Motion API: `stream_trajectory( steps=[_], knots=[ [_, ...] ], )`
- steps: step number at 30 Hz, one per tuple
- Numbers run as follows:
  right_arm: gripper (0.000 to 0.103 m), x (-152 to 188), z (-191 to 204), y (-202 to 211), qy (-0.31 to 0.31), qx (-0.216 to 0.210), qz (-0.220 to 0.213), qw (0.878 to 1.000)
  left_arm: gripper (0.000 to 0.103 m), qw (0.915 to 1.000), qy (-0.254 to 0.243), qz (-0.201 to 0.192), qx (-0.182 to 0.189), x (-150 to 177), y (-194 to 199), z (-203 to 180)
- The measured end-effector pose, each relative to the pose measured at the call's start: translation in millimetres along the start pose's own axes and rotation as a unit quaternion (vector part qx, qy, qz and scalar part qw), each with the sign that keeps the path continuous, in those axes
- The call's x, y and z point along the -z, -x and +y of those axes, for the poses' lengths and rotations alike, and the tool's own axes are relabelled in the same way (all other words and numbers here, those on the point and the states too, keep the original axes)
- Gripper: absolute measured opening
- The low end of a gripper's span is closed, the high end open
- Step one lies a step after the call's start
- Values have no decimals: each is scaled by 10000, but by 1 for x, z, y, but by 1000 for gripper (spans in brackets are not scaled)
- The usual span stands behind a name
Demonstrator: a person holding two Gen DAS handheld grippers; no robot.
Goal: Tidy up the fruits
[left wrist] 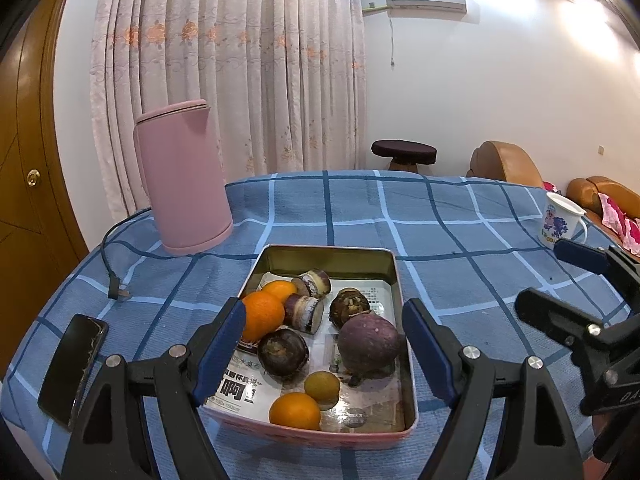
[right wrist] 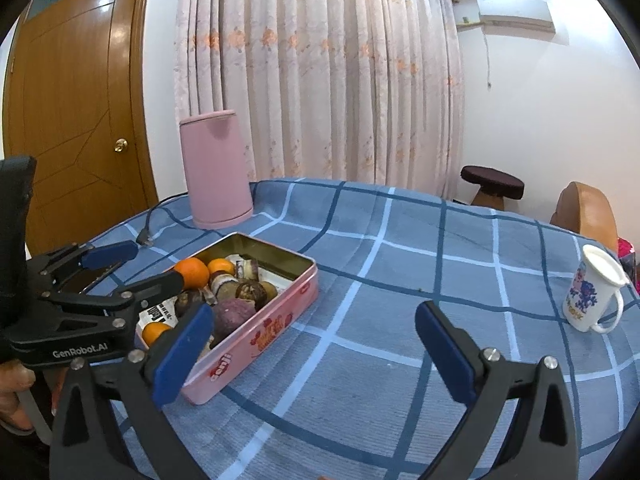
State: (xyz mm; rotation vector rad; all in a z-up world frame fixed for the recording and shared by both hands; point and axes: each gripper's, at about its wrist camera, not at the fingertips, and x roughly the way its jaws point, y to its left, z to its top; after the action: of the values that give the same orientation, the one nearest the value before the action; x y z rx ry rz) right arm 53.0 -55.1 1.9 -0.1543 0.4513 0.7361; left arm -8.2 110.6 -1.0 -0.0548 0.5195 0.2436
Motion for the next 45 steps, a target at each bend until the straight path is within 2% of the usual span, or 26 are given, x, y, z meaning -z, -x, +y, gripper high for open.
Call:
stream_trajectory(
  steps=[45],
  knots=[
    [103, 6, -13, 17, 17, 128, -79, 9999, 82, 9996, -159, 235, -39, 6, -9, -17]
  ],
)
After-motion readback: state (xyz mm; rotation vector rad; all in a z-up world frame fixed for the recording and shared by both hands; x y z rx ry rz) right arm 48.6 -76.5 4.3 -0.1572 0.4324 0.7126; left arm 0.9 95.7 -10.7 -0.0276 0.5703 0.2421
